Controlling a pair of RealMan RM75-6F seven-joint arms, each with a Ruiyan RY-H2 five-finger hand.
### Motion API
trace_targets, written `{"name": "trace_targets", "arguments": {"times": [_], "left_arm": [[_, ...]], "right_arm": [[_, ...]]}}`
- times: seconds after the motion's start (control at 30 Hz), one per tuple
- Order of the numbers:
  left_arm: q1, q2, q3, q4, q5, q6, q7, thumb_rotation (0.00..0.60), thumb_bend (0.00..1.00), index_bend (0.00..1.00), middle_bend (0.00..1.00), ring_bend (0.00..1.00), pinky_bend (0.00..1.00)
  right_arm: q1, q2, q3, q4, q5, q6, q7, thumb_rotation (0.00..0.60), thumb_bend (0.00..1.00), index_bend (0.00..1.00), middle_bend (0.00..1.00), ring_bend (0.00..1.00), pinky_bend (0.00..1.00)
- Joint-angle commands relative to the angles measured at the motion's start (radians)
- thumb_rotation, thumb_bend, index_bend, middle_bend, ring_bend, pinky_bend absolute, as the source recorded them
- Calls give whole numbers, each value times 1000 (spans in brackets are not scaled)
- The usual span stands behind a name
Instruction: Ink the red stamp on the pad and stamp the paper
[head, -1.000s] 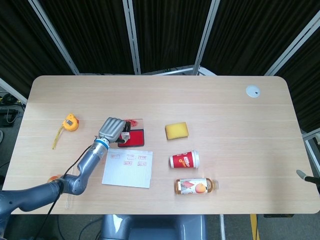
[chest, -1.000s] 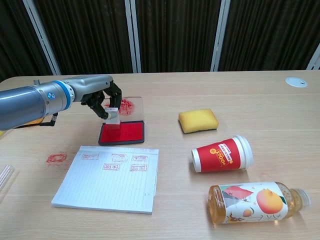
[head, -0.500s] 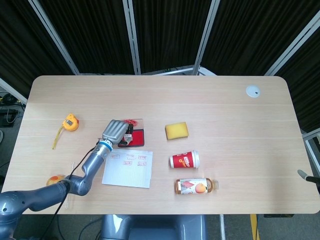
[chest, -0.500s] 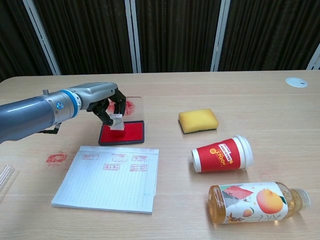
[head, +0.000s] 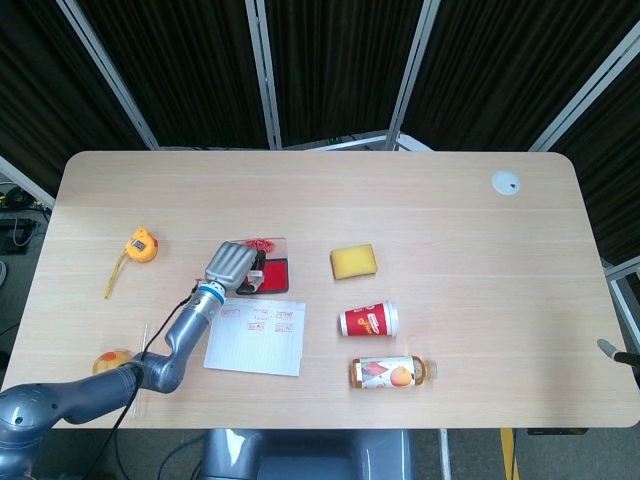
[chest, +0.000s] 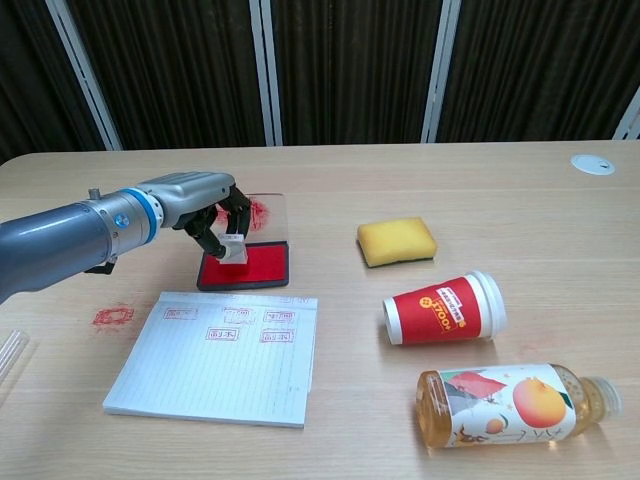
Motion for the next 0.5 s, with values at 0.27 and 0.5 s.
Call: {"name": "trace_targets", "arguments": {"times": [0.27,0.5], "left_arm": [[7,-19,6,27,1,-9,-20,600,422,549,524,756,840],[12,-29,8,45,3,-12,-24,600,423,550,525,756,840]], "right_arm": [[-1,2,2,2,4,-1,4,600,0,0,0,0,0],[-1,3,3,4,5,-2,7,600,0,0,0,0,0]]}}
